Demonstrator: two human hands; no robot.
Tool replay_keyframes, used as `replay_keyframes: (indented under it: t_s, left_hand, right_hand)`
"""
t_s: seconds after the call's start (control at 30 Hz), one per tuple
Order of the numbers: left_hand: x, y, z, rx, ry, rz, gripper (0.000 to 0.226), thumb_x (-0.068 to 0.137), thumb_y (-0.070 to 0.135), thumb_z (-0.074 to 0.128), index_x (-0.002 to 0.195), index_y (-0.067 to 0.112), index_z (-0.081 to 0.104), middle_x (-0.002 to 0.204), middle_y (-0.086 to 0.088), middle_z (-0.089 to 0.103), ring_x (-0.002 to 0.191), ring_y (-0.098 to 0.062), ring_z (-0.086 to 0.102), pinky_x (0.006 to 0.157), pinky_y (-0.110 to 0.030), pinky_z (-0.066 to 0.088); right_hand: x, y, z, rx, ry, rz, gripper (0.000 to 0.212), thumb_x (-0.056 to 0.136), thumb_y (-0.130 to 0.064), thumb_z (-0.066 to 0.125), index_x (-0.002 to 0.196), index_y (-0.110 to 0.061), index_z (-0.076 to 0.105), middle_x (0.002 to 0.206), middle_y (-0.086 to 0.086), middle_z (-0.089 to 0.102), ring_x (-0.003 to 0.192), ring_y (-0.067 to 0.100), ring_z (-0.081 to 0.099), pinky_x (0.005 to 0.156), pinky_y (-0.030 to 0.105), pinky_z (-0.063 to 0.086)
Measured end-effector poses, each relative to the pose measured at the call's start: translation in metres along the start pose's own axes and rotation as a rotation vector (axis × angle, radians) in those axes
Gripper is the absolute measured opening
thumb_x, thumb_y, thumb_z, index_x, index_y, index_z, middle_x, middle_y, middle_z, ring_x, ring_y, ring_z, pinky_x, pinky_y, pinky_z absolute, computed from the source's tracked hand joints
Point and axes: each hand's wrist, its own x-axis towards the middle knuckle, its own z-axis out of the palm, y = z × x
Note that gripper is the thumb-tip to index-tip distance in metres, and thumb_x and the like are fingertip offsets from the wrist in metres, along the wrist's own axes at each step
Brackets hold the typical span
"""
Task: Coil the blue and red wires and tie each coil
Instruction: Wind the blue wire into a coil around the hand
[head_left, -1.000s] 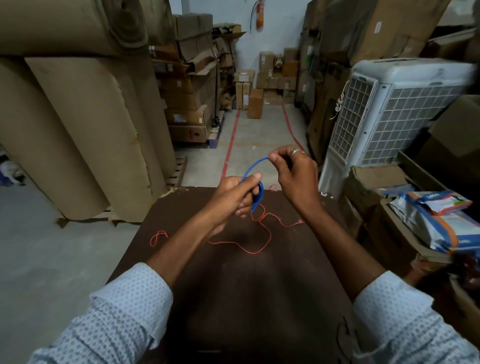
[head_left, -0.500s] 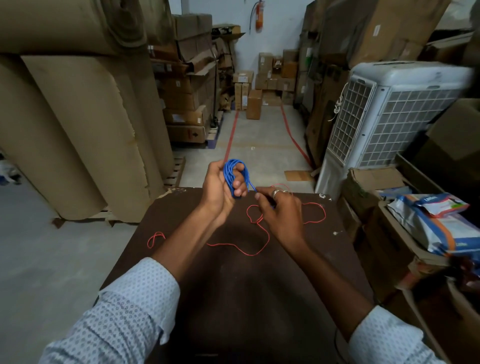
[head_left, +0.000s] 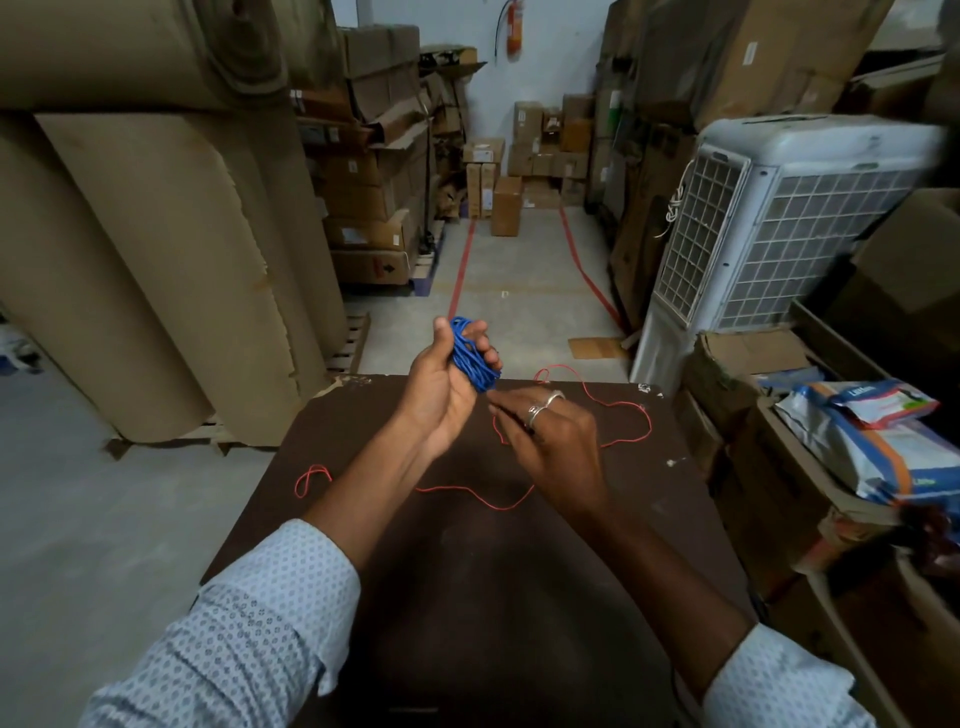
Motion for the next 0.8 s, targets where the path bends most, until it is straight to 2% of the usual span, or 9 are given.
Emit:
replay_keyframes:
  t_s: [0.2,0.4,0.5,0.6,0.7,0.8]
  left_hand:
    - [-0.002,-0.006,0.007,0.018,0.046,0.034,0.049,0.107,0.042,0.034,0.112,-0.001,0.057,0.080,-0.006,0.063,0.073,-0.016,0.064,0.078,-0.028,0.056]
    - [-0.010,-0.012,0.022,0.108,0.061,0.106,0.053,0.108,0.040,0.029,0.125,-0.005,0.050,0.080,-0.013,0.062,0.074,-0.022,0.063,0.076,-0.031,0.056]
    - [-0.012,-0.012,0.028,0.047,0.081,0.096,0.053,0.109,0.040,0.024,0.127,-0.003,0.048,0.081,-0.013,0.059,0.073,-0.020,0.061,0.073,-0.028,0.056]
    - [-0.013,-0.013,0.032,-0.037,0.086,0.061,0.051,0.108,0.042,0.024,0.125,0.000,0.048,0.080,-0.011,0.059,0.069,-0.018,0.059,0.069,-0.025,0.055]
    - [-0.012,-0.013,0.032,-0.099,0.106,0.023,0.050,0.108,0.044,0.024,0.119,0.004,0.052,0.078,-0.007,0.057,0.069,-0.016,0.055,0.071,-0.025,0.050]
    - [-0.010,-0.013,0.030,-0.097,0.114,0.019,0.049,0.107,0.044,0.024,0.114,0.006,0.055,0.076,-0.007,0.055,0.066,-0.016,0.052,0.072,-0.027,0.044]
  right_hand:
    - [0.014,0.002,-0.003,-0.121,0.035,-0.100,0.013,0.091,-0.016,0.074,0.102,-0.013,0.079,0.093,0.002,0.076,0.079,0.022,0.070,0.069,0.036,0.056]
    - [0.019,-0.007,-0.006,-0.244,-0.019,-0.046,0.011,0.093,-0.021,0.067,0.101,-0.019,0.073,0.087,0.001,0.072,0.077,0.023,0.066,0.065,0.038,0.053]
    - [0.017,-0.007,-0.006,-0.209,0.044,0.000,0.010,0.094,-0.018,0.067,0.100,-0.018,0.074,0.092,0.000,0.072,0.081,0.022,0.067,0.068,0.039,0.053]
    - [0.012,-0.006,-0.002,-0.177,0.124,0.053,0.014,0.092,-0.016,0.071,0.104,-0.018,0.077,0.097,0.003,0.069,0.081,0.023,0.067,0.062,0.039,0.053]
    - [0.008,-0.007,0.003,-0.169,0.125,0.071,0.022,0.092,-0.016,0.070,0.113,-0.020,0.076,0.097,0.003,0.067,0.079,0.022,0.065,0.057,0.041,0.053]
    - [0.004,-0.011,0.003,-0.044,0.090,0.147,0.032,0.089,-0.018,0.067,0.120,-0.022,0.073,0.089,0.000,0.059,0.072,0.019,0.058,0.054,0.040,0.052]
